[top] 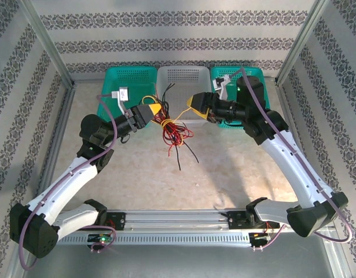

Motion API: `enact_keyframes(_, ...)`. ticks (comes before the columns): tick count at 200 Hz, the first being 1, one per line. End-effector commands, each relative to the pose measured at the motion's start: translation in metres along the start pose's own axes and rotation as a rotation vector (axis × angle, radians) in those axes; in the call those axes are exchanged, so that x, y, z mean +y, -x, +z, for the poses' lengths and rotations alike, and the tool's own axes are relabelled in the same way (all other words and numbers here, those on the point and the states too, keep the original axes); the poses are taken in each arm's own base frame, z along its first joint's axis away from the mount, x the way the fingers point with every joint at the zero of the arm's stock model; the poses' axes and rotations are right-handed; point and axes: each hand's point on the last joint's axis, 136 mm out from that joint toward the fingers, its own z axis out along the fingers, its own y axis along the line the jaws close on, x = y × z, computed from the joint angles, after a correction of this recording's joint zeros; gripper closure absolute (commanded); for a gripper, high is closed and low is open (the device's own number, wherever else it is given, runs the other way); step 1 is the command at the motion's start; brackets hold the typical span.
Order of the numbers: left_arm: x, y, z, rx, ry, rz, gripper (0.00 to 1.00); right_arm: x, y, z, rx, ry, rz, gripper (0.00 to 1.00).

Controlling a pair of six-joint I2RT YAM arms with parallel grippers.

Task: Untangle the cables
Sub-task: Untie the cable.

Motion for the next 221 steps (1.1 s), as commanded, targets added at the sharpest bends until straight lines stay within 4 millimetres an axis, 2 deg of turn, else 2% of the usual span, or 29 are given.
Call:
enact_keyframes(1, -0.031, 0.018, 0.002, -0.034, -0.102, 0.06, 1.0, 0.013, 0.007, -0.002, -0.016, 0.066, 0.004, 0.53)
enact_keyframes(24, -0.028, 0.018, 0.003, -0.033, -0.098, 0.06, 1.0, 0.019, 0.011, -0.002, -0.02, 0.086, -0.006, 0.69)
enact_keyframes(49, -0.024, 0.019, 0.004, -0.038, -0.097, 0.054, 1.0, 0.019, 0.014, -0.004, -0.029, 0.091, -0.005, 1.0)
enact_keyframes(72, -0.025, 0.025, 0.007, -0.062, -0.115, 0.044, 1.0, 0.016, 0.02, -0.006, -0.048, 0.09, -0.005, 1.0)
enact_keyframes(103, -0.044, 0.039, 0.018, -0.089, -0.249, -0.017, 1.0, 0.006, 0.041, 0.006, -0.067, 0.097, 0.002, 1.0)
enact_keyframes(123, -0.066, 0.049, 0.022, -0.113, -0.321, -0.002, 1.0, -0.003, 0.054, 0.028, -0.068, 0.104, -0.001, 1.0)
enact_keyframes(138, -0.086, 0.061, 0.024, -0.145, -0.355, 0.037, 1.0, -0.011, 0.056, 0.046, -0.056, 0.124, 0.017, 1.0)
enact_keyframes(153, -0.106, 0.077, 0.023, -0.197, -0.4, 0.074, 1.0, -0.014, 0.052, 0.061, -0.051, 0.166, 0.039, 1.0)
enact_keyframes(170, -0.118, 0.096, 0.022, -0.281, -0.439, 0.097, 1.0, -0.01, 0.038, 0.078, -0.04, 0.222, 0.06, 1.0)
enact_keyframes(194, -0.113, 0.114, 0.023, -0.389, -0.41, 0.151, 1.0, -0.002, 0.01, 0.095, -0.025, 0.284, 0.086, 1.0)
enact_keyframes(206, -0.097, 0.122, 0.02, -0.464, -0.334, 0.176, 1.0, -0.005, -0.004, 0.098, -0.031, 0.31, 0.118, 1.0)
enact_keyframes(221, -0.073, 0.131, 0.01, -0.58, -0.216, 0.209, 1.0, -0.007, -0.015, 0.087, -0.078, 0.35, 0.16, 1.0)
